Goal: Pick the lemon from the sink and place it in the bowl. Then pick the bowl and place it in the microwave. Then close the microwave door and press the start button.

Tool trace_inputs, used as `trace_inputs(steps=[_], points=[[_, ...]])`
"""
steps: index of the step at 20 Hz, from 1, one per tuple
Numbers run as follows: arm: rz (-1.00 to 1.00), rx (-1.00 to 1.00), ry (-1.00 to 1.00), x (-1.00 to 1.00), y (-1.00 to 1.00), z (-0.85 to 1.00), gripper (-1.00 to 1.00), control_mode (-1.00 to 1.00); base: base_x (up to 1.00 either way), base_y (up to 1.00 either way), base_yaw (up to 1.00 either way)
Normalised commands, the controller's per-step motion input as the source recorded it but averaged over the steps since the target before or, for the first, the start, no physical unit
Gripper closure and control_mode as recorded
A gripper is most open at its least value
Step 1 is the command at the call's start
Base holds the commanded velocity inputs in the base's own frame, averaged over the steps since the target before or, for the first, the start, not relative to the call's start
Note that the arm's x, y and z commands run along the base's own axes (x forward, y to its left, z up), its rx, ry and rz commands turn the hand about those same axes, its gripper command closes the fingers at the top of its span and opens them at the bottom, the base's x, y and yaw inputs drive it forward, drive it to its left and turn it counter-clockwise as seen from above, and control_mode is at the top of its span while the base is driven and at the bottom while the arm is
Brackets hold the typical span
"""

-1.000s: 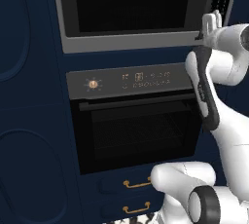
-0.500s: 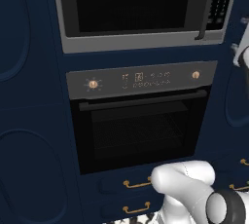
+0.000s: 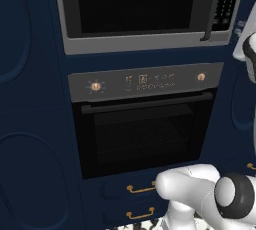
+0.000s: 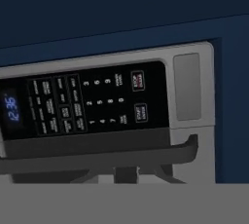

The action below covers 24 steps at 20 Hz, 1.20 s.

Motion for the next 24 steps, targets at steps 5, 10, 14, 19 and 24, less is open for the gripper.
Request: trace_inputs(steps=[5, 10, 14, 19, 24], points=[[0.00, 0.00, 0.00, 0.51, 0.00, -0.03, 1.00, -1.00, 0.00, 0.00, 0.00], [0.00, 0.00, 0.00, 0.41, 0.01, -0.04, 1.00, -1.00, 0.00, 0.00, 0.00], [0.00, -0.01, 0.00, 0.53, 0.19, -0.16, 1.00, -1.00, 0.00, 0.00, 0.00], [0.00, 0.00, 0.00, 0.35, -0.08, 0.00, 1.00, -1.00, 0.00, 0.00, 0.00], [0.00, 0.00, 0.00, 0.41, -0.22, 0.00, 1.00, -1.00, 0.00, 0.00, 0.00]])
